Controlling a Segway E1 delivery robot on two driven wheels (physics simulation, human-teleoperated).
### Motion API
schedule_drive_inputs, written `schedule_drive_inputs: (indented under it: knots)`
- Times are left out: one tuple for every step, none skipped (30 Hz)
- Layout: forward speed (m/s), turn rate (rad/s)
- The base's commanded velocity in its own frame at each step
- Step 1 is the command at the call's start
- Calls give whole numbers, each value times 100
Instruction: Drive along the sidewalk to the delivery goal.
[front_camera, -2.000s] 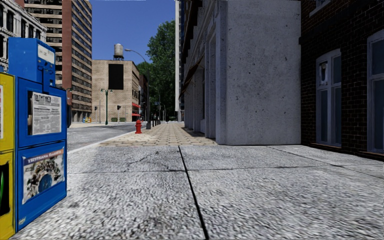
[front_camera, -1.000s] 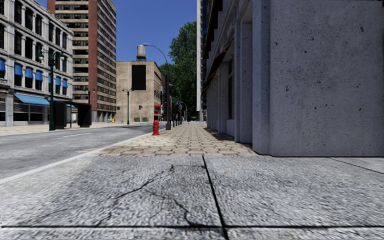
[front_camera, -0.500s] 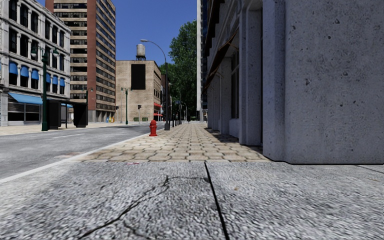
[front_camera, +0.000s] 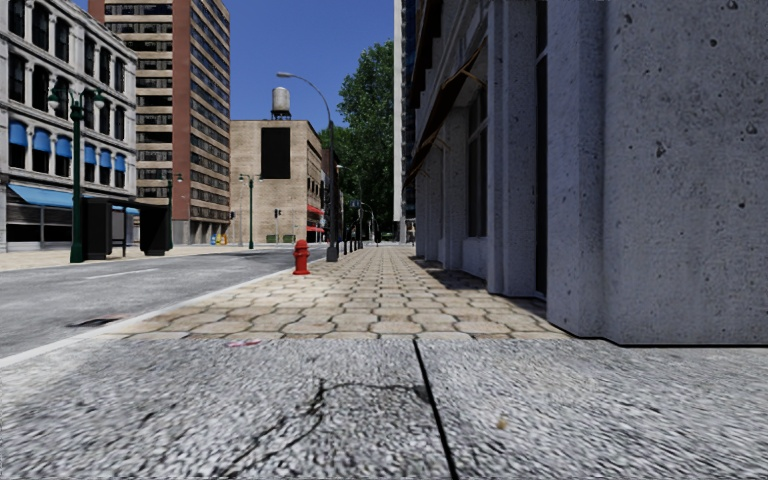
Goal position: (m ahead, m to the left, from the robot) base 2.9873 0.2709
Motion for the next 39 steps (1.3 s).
schedule_drive_inputs:
  knots:
    - [96,0]
    - [96,0]
    - [96,0]
    - [96,0]
    - [94,0]
    - [93,0]
    - [93,0]
    - [93,0]
    - [93,0]
    - [92,0]
    - [92,0]
    - [92,0]
    - [92,0]
    - [92,0]
    - [92,0]
    - [92,0]
    - [92,0]
    - [92,0]
    - [92,0]
    - [94,0]
    - [101,0]
    - [112,0]
    - [120,0]
    - [120,0]
    - [133,0]
    - [175,0]
    - [175,0]
    - [184,0]
    - [187,0]
    - [188,0]
    - [189,0]
    - [189,0]
    - [189,0]
    - [189,0]
    - [189,0]
    - [189,0]
    - [190,0]
    - [190,0]
    - [190,0]
